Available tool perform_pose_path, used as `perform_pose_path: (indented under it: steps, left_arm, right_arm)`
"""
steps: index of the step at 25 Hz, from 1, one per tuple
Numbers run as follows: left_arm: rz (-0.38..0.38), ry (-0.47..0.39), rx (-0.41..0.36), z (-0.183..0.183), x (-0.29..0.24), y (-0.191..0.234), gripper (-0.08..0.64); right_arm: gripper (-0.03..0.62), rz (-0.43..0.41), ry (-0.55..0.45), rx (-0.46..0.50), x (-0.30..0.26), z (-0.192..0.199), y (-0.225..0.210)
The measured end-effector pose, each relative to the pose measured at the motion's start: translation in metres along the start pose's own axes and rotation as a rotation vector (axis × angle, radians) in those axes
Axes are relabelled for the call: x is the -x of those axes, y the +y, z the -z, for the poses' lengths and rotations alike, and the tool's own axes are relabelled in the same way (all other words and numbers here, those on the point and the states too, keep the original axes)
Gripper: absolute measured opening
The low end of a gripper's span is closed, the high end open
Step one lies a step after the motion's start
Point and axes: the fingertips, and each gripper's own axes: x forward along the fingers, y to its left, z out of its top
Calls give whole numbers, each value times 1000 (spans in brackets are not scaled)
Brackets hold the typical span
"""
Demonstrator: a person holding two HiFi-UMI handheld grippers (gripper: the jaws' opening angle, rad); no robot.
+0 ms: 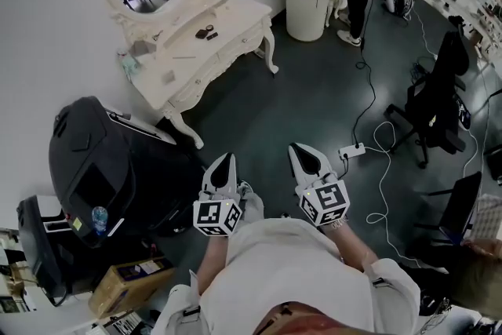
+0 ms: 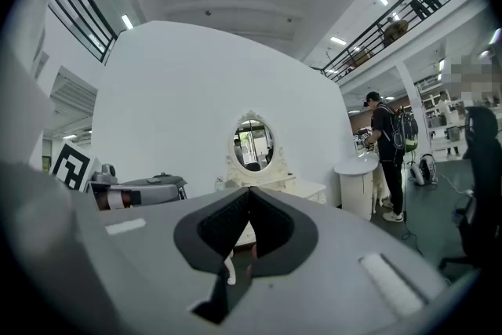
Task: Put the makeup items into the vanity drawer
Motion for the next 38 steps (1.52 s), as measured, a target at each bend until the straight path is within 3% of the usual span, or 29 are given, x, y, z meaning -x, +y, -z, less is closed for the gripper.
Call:
perform_pose_path:
  steps: [11,21,28,38]
  left_arm:
    - [54,26,15,-7,-75,65,5]
    - [118,3,43,-38,-151,150,5]
    - [143,-2,42,-52,-185,216,5]
    - [154,26,64,-51,-228,256,5]
  right_arm:
    - [8,2,18,4,-90,-6,-8]
    - [8,29,30,40,-206,-34,-5]
    - [8,39,44,42,-279,-32,8]
    - [8,50,68,45,-336,-33,-1]
